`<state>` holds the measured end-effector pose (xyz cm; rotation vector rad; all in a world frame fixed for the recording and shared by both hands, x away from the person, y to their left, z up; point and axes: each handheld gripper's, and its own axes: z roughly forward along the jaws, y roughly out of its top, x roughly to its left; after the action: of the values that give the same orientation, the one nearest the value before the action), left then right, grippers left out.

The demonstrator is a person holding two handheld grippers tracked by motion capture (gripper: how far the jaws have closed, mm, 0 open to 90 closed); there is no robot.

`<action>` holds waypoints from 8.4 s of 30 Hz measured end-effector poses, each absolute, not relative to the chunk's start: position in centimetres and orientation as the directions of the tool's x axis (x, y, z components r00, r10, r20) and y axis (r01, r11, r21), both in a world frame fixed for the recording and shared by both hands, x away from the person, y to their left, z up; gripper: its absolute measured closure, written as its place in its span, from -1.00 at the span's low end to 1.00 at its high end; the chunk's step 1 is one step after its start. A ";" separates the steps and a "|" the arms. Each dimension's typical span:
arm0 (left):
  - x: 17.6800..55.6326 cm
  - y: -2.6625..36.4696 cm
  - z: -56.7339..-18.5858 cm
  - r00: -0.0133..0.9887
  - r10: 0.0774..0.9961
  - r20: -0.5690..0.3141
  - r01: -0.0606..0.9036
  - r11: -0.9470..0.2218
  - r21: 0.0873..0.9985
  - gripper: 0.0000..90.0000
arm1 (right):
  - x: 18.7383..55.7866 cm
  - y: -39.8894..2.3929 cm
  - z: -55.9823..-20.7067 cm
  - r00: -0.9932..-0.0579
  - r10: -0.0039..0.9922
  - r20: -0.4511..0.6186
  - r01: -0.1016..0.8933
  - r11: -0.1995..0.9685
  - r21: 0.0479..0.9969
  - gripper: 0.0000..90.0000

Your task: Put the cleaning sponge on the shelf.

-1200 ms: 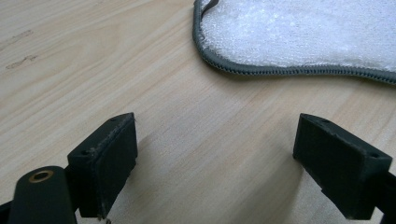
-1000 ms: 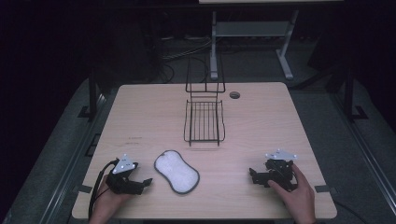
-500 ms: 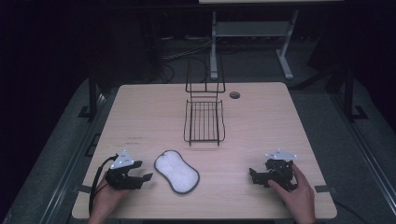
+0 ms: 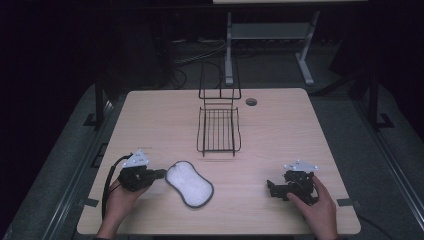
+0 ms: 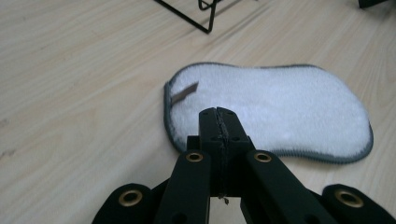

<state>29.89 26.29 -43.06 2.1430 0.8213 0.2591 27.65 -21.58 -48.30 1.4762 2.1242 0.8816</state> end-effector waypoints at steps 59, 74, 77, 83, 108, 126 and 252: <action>30.4 25.5 -44.5 0.766 0.636 -0.093 0.521 -0.530 0.670 0.99 | 27.7 -21.5 -48.3 -0.358 0.933 0.026 0.677 0.240 0.696 -1.00; 28.2 26.2 -43.3 0.759 0.639 -0.126 0.518 -0.475 0.711 0.99 | 27.7 -21.5 -48.3 -0.357 0.934 0.026 0.677 0.239 0.696 -1.00; 28.3 24.8 -43.1 0.779 0.613 -0.130 0.503 -0.488 0.713 0.99 | 27.7 -21.5 -48.3 -0.356 0.934 0.027 0.678 0.238 0.695 -1.00; 29.0 22.0 -42.9 0.818 0.561 -0.128 0.470 -0.524 0.710 0.99 | 27.7 -21.5 -48.3 -0.355 0.934 0.027 0.678 0.238 0.695 -1.00; 30.5 17.9 -44.4 0.848 0.517 -0.122 0.461 -0.602 0.652 0.99 | 27.7 -21.5 -48.3 -0.355 0.934 0.026 0.678 0.238 0.696 -1.00; 33.1 18.9 -43.9 0.807 0.575 -0.131 0.489 -0.530 0.693 0.97 | 27.7 -21.5 -48.3 -0.355 0.934 0.027 0.677 0.238 0.696 -1.00; 31.8 24.8 -39.2 0.823 0.506 -0.260 0.507 -0.445 0.739 0.74 | 27.7 -21.4 -48.3 -0.369 0.929 0.028 0.675 0.247 0.695 -1.00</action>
<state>31.78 24.84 -39.23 2.1160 0.7416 -0.0010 27.72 -21.41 -48.30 1.4676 2.1352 0.8874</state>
